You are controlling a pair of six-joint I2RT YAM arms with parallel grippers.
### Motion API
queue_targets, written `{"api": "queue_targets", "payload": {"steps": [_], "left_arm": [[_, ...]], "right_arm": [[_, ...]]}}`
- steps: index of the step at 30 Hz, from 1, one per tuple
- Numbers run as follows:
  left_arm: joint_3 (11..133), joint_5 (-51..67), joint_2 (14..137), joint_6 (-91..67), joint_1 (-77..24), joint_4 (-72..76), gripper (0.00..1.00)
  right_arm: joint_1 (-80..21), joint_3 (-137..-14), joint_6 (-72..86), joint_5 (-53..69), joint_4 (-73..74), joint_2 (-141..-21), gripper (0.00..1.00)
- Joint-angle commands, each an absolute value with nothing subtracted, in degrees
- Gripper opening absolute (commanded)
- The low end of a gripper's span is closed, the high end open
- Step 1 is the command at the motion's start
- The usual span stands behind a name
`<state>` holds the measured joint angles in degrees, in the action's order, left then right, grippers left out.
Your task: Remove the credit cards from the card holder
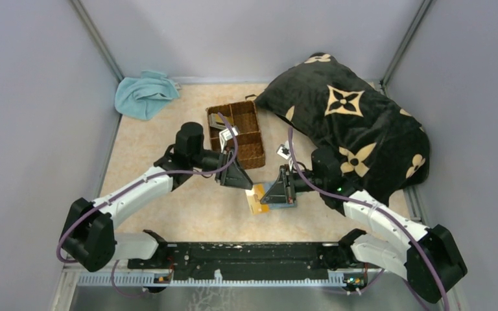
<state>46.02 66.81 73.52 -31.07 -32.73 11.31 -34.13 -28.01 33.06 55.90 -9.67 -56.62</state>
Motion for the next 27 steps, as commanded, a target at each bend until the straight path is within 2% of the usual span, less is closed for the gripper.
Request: {"api": "queue_targets", "payload": {"steps": [1,5,10,17,27], "left_arm": [[47.88,66.05,73.34,-23.86,-35.54,3.92,0.46],[47.21,65.08,73.64,-23.25,-36.74,3.32,0.45],[47.15,64.44,73.52,-23.31,-37.18,3.51,0.40],[47.82,62.82,72.05,-26.87,-35.94,8.28,0.49],[50.18,64.38,76.45,-29.11,-35.86,12.87,0.50]], "right_arm": [[-35.00,-32.35,31.88,55.46,-13.53,-57.45,0.00],[-34.98,-33.10,30.95,55.02,-12.41,-58.11,0.00],[-34.98,-33.14,30.96,54.98,-12.03,-58.78,0.00],[-35.02,-32.18,28.58,54.36,-6.50,-55.83,0.00],[-35.07,-30.66,28.37,53.11,-3.50,-51.22,0.00]]}}
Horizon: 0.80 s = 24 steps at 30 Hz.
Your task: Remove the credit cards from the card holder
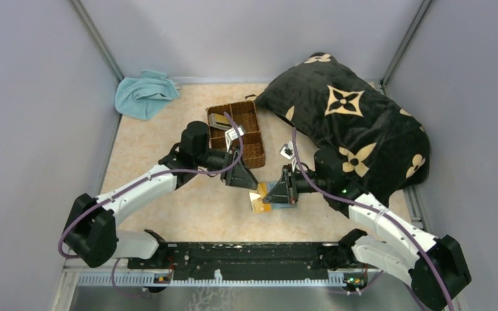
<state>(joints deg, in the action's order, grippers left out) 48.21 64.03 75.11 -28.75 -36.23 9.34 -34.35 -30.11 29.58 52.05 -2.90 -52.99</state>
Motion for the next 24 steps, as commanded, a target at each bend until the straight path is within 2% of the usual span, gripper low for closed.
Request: {"api": "queue_targets", "payload": {"steps": [1,11,24], "left_arm": [[50.56,64.30,76.51,-28.73,-35.88,12.79,0.50],[52.89,65.53,78.00,-28.44,-35.33,12.32,0.49],[47.08,65.65,75.05,-27.98,-35.40,12.78,0.48]], "right_arm": [[-35.07,-30.53,28.33,53.17,-3.33,-51.04,0.00],[-35.08,-30.26,28.16,52.38,-2.55,-50.10,0.00],[-35.07,-33.32,27.63,52.20,-3.02,-52.95,0.00]]}}
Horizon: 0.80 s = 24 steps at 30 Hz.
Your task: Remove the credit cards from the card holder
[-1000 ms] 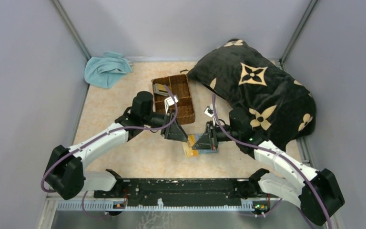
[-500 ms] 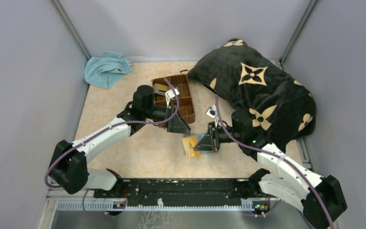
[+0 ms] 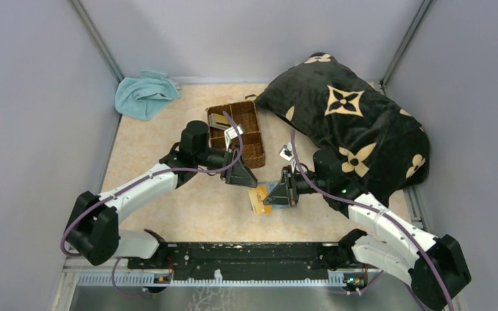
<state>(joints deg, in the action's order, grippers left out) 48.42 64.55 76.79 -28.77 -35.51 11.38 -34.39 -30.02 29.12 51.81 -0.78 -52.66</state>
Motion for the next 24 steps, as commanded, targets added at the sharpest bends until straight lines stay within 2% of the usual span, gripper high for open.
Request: {"api": "queue_targets", "payload": {"steps": [1,13,18,24], "left_arm": [[46.89,65.76,75.09,-28.18,-35.35,12.79,0.48],[45.74,67.50,75.41,-28.53,-35.42,14.85,0.45],[45.47,68.30,74.47,-28.87,-35.51,15.64,0.39],[44.83,68.47,74.33,-28.58,-35.80,15.64,0.37]], "right_arm": [[-35.07,-33.51,27.54,52.21,-2.87,-52.99,0.00],[-35.08,-33.93,28.12,52.47,-3.69,-53.64,0.00],[-35.11,-33.93,28.39,52.51,-4.73,-54.79,0.00],[-35.07,-34.43,28.99,52.79,-6.01,-55.62,0.00]]}}
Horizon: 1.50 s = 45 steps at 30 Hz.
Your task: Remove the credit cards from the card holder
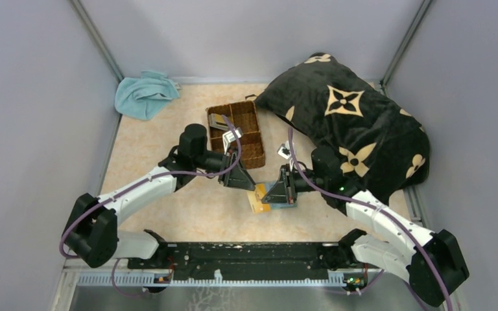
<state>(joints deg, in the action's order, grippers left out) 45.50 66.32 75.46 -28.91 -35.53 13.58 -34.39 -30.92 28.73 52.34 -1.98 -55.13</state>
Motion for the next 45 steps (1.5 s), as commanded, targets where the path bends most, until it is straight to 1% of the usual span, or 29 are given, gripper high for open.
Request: {"api": "queue_targets", "payload": {"steps": [1,5,9,13,20,21,23,24,28,29,33,35,39,42,45], "left_arm": [[44.75,68.41,74.51,-28.57,-35.85,15.60,0.36],[44.54,68.24,74.73,-28.20,-36.17,15.24,0.35],[44.49,67.86,74.88,-27.74,-36.21,14.82,0.31],[44.56,67.88,75.21,-27.57,-36.44,14.50,0.29],[44.54,67.93,75.93,-26.99,-36.56,14.29,0.17],[44.51,67.89,76.06,-26.95,-36.56,14.18,0.14],[44.56,67.92,76.19,-26.84,-36.65,14.15,0.02],[44.49,67.85,76.28,-26.79,-36.65,14.19,0.00],[44.42,67.24,76.66,-26.89,-36.63,14.15,0.00],[44.42,66.81,76.73,-26.98,-36.58,14.15,0.00],[44.60,62.89,76.48,-28.18,-35.79,15.27,0.00],[45.48,60.06,76.44,-28.60,-34.94,15.07,0.00],[48.42,53.42,76.82,-28.24,-33.01,11.96,0.00],[52.18,41.90,77.11,-27.33,-30.85,5.67,0.00],[56.37,30.04,77.71,-25.87,-28.34,1.72,0.00]], "right_arm": [[-35.09,-34.53,29.01,52.82,-6.06,-55.63,0.00],[-35.07,-34.82,29.00,52.82,-5.98,-55.71,0.00],[-35.09,-34.73,29.08,52.82,-6.05,-55.72,0.00],[-35.07,-34.83,29.26,53.00,-6.24,-55.38,0.00],[-35.07,-34.85,29.37,53.00,-6.35,-55.37,0.00],[-35.07,-34.90,29.41,53.00,-6.41,-55.37,0.00],[-35.08,-34.90,29.43,52.95,-6.42,-55.34,0.00],[-35.07,-34.90,29.41,52.85,-6.42,-55.37,0.00],[-34.98,-34.73,29.44,51.21,-6.46,-54.56,0.00],[-34.98,-34.78,29.26,49.68,-6.27,-54.08,0.02],[-34.60,-35.42,27.57,42.24,-2.03,-50.99,0.35],[-34.27,-35.85,26.62,37.82,0.54,-49.46,0.45],[-32.98,-36.45,25.31,28.87,6.07,-47.35,0.51],[-32.49,-36.44,24.33,18.56,10.62,-46.81,0.52],[-32.11,-35.15,23.87,15.04,11.00,-46.87,0.52]]}}
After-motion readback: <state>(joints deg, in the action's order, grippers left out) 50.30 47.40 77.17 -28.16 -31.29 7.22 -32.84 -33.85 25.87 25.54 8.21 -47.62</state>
